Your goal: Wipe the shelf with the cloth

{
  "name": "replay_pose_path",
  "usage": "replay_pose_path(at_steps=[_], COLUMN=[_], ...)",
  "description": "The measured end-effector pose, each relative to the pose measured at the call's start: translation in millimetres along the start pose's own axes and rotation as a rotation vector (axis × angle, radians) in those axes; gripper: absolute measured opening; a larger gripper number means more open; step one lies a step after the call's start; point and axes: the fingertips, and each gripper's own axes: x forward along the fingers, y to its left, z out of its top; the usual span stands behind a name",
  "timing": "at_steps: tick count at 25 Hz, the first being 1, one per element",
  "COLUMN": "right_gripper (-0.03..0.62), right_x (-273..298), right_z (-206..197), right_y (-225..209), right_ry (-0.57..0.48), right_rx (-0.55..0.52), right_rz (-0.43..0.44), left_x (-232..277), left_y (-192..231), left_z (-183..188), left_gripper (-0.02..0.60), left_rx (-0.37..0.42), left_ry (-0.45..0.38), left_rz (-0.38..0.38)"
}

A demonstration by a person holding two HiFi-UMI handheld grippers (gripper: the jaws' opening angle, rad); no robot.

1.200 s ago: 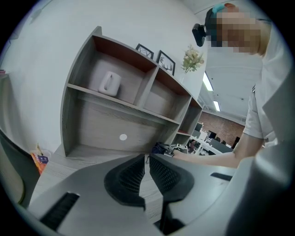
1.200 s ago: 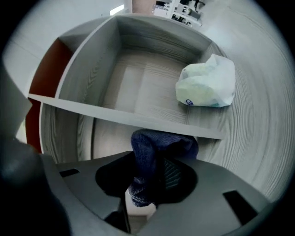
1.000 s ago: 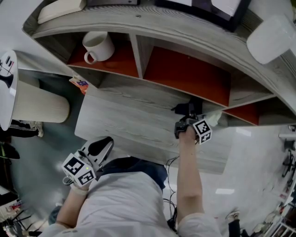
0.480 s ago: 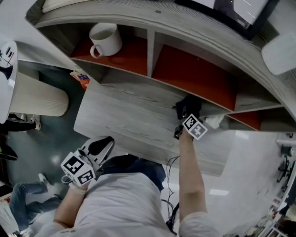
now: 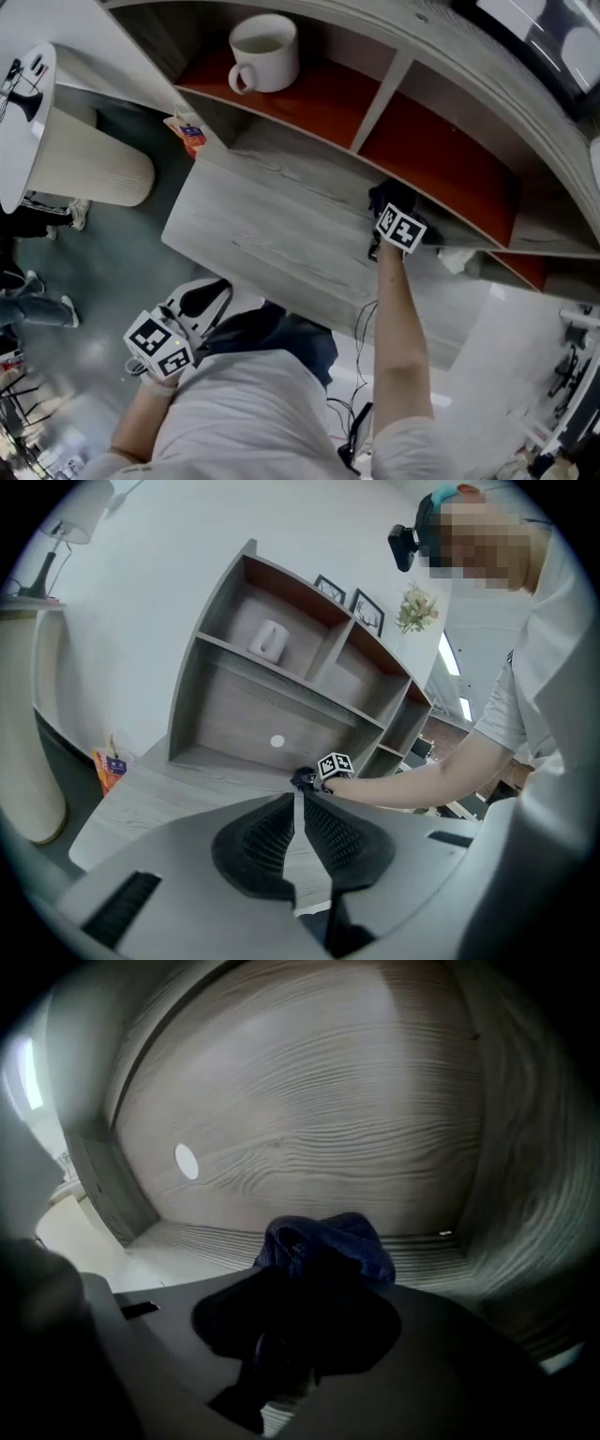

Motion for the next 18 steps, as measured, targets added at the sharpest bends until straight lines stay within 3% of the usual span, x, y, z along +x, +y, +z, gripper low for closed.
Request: replay_pose_path(at_steps=[12, 18], right_gripper=[0.129, 0.124], right_x=[34.7, 30.6], right_z=[-2.9, -7.7], right_y=[138.0, 150.6], right_ry=[0.086, 0.091], right_rx=[-0.176, -0.186], right_rz=[0.162, 0.205], left_x=[-35.5, -31.4], left_y=[18.2, 11.9], left_z=[-11.8, -9.5], left_gripper=[0.041, 0.041], left_rx=[-0.050, -0.040], left_ry=[-0.040, -0.036], left_rz=[0.088, 0.076])
